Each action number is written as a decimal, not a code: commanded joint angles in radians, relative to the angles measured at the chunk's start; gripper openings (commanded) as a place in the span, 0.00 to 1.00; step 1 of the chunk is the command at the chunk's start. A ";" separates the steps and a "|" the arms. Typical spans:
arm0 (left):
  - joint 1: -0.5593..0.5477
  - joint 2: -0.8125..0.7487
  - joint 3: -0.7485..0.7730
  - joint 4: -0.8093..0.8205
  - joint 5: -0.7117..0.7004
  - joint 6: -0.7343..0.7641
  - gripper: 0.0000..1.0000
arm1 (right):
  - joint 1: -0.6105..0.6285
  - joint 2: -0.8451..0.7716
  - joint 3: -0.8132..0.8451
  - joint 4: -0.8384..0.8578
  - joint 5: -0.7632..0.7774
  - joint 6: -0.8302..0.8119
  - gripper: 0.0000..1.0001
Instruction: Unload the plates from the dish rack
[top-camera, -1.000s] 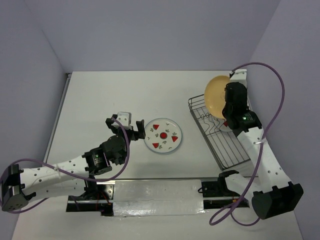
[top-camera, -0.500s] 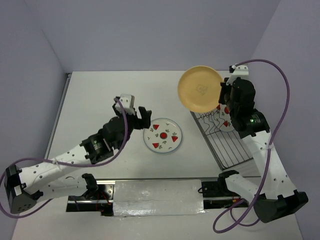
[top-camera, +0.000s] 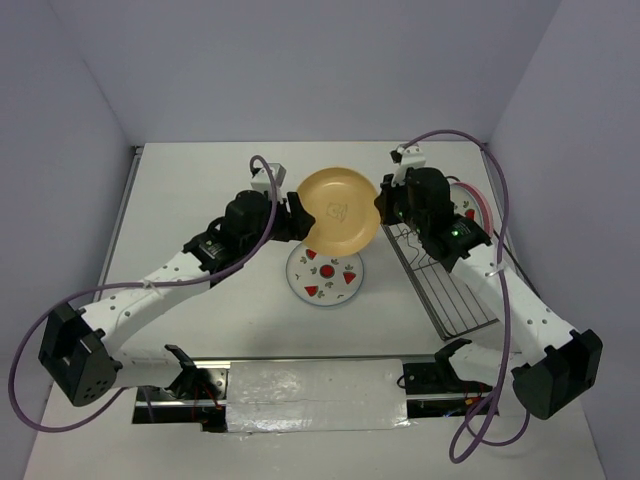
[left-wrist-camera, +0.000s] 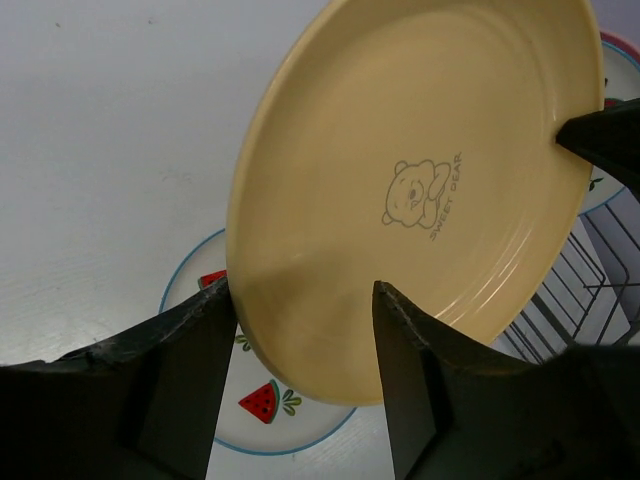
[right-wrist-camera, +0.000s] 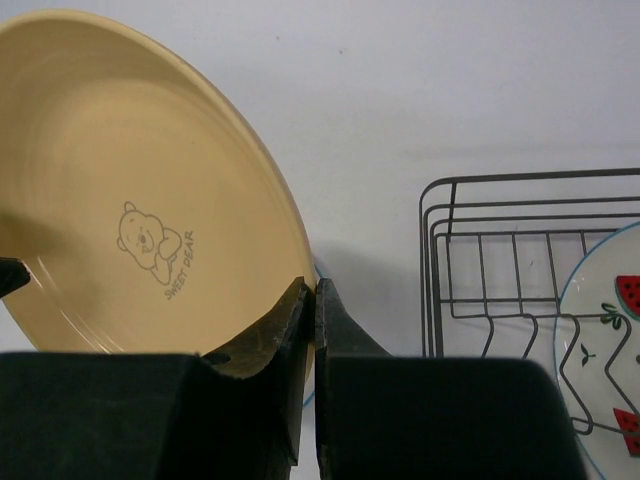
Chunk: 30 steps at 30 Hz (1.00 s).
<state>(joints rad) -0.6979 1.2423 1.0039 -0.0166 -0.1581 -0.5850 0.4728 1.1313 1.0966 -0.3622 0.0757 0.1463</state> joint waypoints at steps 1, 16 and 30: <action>0.003 0.008 0.013 0.067 0.068 -0.024 0.66 | 0.007 0.001 -0.016 0.132 -0.025 0.036 0.00; 0.011 0.048 0.022 0.020 -0.012 -0.016 0.00 | 0.010 0.045 -0.063 0.190 -0.071 0.065 0.01; 0.277 -0.036 -0.044 -0.017 0.115 -0.107 0.00 | 0.010 0.029 -0.095 0.172 -0.022 0.026 0.45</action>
<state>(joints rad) -0.4694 1.2659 0.9722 -0.0692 -0.0410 -0.6563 0.4866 1.1870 1.0195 -0.2161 0.0227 0.1928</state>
